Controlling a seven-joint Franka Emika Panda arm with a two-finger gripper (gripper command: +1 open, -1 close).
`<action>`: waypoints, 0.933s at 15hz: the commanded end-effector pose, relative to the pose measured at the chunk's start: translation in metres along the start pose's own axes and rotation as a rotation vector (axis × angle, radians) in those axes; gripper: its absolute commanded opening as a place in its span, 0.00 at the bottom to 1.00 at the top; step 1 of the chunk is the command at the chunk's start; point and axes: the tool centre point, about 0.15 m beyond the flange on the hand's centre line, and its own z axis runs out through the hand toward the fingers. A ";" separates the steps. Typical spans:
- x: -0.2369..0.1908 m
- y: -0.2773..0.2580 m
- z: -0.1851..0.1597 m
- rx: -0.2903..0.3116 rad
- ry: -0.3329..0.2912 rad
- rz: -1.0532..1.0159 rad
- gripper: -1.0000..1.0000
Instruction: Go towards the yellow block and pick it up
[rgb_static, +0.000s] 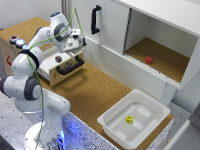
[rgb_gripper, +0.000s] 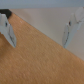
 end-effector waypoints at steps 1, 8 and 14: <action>-0.072 0.063 0.069 0.026 0.009 0.059 1.00; -0.132 0.145 0.134 0.074 0.044 0.156 1.00; -0.174 0.181 0.183 0.162 0.062 0.154 1.00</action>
